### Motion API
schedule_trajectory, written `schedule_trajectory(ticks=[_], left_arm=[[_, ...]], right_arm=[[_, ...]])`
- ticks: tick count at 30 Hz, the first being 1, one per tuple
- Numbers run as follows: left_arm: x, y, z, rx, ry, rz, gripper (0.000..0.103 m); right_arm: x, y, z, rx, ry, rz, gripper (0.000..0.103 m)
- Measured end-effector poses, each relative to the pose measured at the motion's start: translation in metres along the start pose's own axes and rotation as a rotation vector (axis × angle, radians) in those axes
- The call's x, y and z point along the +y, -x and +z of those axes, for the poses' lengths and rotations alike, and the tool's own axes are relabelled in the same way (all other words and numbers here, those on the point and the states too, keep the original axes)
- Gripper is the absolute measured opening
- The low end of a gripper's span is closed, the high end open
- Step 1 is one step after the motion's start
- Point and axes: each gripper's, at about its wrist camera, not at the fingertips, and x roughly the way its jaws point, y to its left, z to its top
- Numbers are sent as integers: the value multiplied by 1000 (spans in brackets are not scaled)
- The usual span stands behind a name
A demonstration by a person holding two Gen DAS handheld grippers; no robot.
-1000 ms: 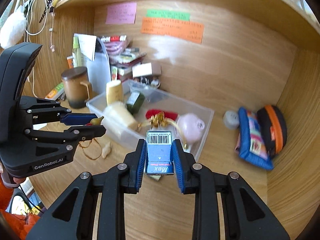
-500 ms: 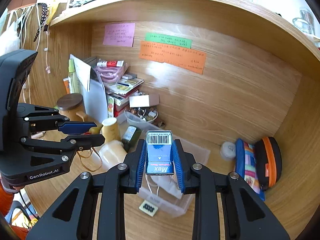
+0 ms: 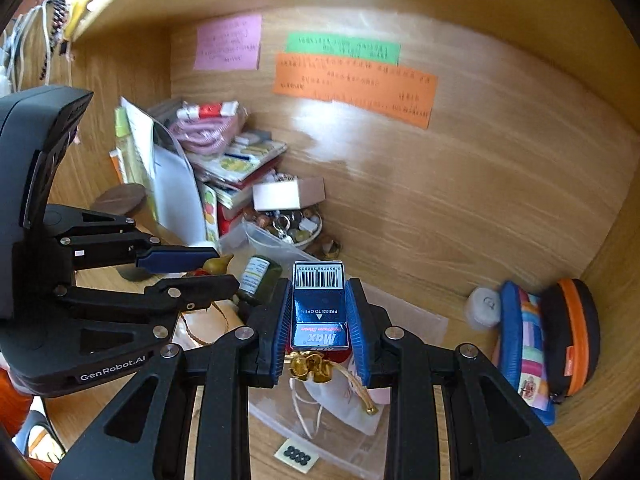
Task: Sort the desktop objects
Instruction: 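Carry the card and gourd charm into the clear box and release both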
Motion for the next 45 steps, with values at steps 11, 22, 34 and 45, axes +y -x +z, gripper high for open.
schedule_trajectory(ticks=[11,22,34,45], left_arm=[[-8,-52,6,87,-34,-19,21],[-17,-80,1,160,-51,1,21],[-19,-89,-3,187,-62,18,21],[-18,-82,-3,180,-66,21,22]], right_arm=[[-18,-46,-15,109,-28,13,25],[-21,-69,-32,168,19,17,25],[-22,-74,-34,175,27,18,25],[-19,-63,-31,145,33,5,38]])
